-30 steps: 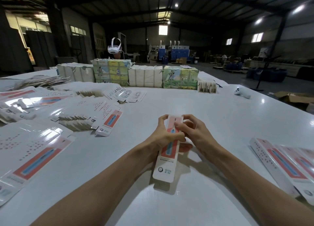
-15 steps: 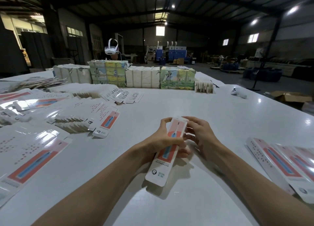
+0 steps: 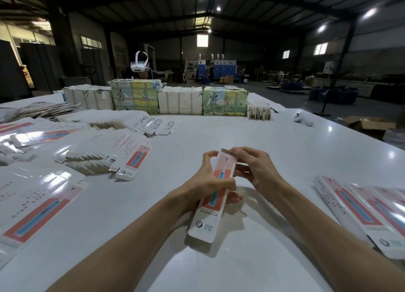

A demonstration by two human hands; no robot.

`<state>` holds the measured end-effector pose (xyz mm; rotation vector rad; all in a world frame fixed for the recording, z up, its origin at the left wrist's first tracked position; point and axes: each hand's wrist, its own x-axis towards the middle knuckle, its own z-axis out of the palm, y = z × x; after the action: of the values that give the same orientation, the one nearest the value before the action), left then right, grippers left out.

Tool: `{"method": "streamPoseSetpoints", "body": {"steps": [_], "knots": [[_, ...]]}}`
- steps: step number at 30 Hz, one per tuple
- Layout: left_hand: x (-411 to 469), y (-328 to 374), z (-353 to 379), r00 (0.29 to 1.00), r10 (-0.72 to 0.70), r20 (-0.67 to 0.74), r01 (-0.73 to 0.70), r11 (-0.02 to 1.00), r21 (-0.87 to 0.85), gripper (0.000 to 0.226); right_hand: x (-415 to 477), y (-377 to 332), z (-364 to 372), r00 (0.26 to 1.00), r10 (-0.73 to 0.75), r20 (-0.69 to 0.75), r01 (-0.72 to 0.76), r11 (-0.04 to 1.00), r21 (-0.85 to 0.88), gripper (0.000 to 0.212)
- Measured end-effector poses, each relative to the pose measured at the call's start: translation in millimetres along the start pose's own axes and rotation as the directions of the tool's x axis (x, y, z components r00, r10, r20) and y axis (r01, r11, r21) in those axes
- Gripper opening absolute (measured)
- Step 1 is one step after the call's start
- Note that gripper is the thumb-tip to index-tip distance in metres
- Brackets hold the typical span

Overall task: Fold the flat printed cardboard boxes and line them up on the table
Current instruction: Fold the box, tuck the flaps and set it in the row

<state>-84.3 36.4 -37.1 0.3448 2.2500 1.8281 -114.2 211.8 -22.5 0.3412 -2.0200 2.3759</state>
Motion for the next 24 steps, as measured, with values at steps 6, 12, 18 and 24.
{"method": "streamPoseSetpoints", "body": {"steps": [6, 12, 18, 24], "knots": [[-2.2, 1.5, 0.5, 0.998, 0.049, 0.026, -0.050, 0.998, 0.036, 0.088, 0.4, -3.8, -1.9, 0.997, 0.049, -0.058, -0.047, 0.999, 0.027, 0.018], [-0.9, -0.7, 2.4, 0.998, 0.065, 0.017, -0.065, 0.998, 0.019, 0.089, -1.7, -4.5, -3.4, 0.998, 0.050, -0.043, -0.048, 0.998, 0.036, 0.017], [4.7, -3.7, 3.3, 0.996, 0.085, 0.020, -0.085, 0.996, 0.007, 0.101, -2.7, -10.3, -7.2, 0.997, 0.078, -0.019, -0.078, 0.997, -0.003, 0.017], [5.9, -6.8, 2.8, 0.985, 0.146, 0.086, -0.147, 0.989, 0.006, 0.100, -3.3, -9.2, -4.2, 0.994, 0.082, -0.072, -0.087, 0.994, -0.072, 0.017]]}}
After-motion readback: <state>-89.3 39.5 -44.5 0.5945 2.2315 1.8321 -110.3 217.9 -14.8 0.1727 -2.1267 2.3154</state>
